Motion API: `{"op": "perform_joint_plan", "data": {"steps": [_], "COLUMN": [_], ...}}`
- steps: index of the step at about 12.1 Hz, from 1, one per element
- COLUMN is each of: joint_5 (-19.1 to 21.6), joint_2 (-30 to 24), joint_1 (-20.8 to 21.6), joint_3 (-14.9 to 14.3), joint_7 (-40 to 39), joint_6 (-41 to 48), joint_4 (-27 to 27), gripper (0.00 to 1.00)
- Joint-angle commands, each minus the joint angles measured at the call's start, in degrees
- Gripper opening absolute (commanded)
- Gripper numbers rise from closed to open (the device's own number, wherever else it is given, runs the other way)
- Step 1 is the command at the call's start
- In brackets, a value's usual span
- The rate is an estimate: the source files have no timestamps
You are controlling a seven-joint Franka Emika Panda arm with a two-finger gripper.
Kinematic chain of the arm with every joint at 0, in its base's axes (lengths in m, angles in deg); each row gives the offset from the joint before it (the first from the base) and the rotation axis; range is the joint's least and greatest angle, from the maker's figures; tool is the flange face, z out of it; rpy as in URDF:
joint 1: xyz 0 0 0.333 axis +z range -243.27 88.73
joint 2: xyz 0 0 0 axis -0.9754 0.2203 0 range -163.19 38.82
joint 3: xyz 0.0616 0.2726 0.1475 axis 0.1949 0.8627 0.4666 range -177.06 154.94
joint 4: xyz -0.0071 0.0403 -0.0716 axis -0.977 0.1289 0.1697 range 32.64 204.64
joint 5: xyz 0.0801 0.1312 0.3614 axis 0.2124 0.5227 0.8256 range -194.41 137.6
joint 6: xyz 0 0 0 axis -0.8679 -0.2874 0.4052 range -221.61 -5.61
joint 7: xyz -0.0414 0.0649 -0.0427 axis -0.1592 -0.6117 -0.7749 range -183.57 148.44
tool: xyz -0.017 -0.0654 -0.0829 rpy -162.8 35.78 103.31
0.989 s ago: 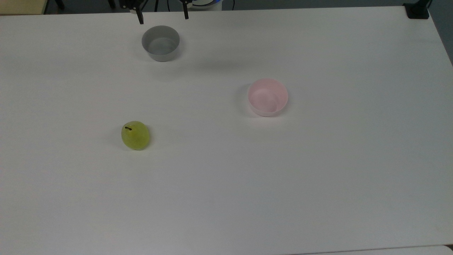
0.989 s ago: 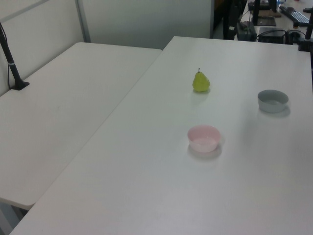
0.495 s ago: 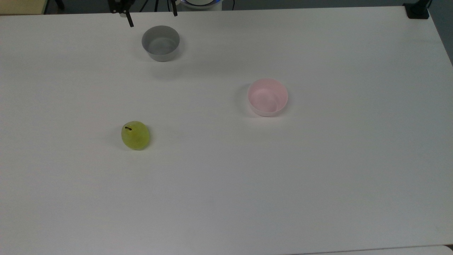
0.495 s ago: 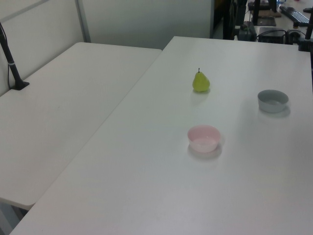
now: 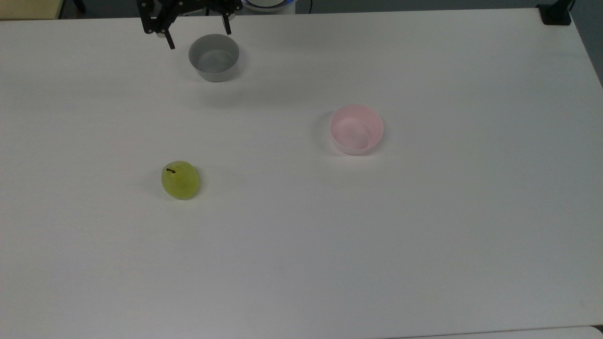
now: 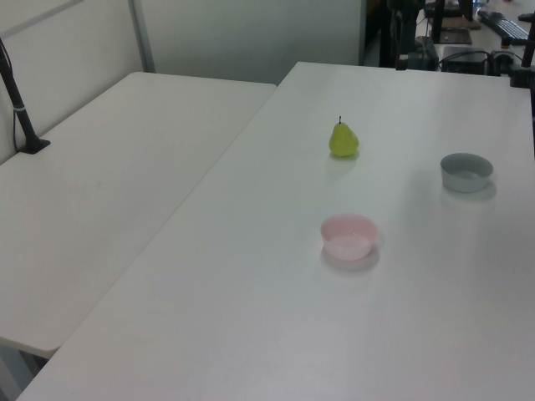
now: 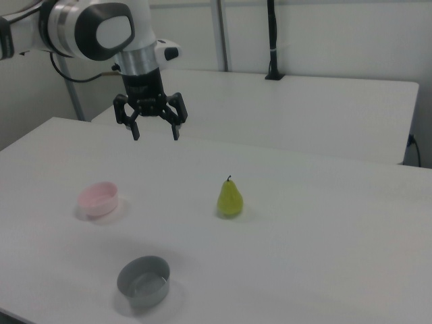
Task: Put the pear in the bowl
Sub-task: 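Move the open gripper over the green pear and lower it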
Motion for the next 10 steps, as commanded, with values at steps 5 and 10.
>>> {"op": "perform_joint_plan", "data": {"steps": [5,10], "joint_5": [0.20,0.29], "joint_2": [1.66,8.84], "joint_1": [-0.38,-0.29], "joint_3": [-2.81,-3.34], "joint_7": [1.18,6.99], "joint_6": [-14.14,-27.94], "joint_4": [7.09,9.31], "gripper": [1.00,1.00]}}
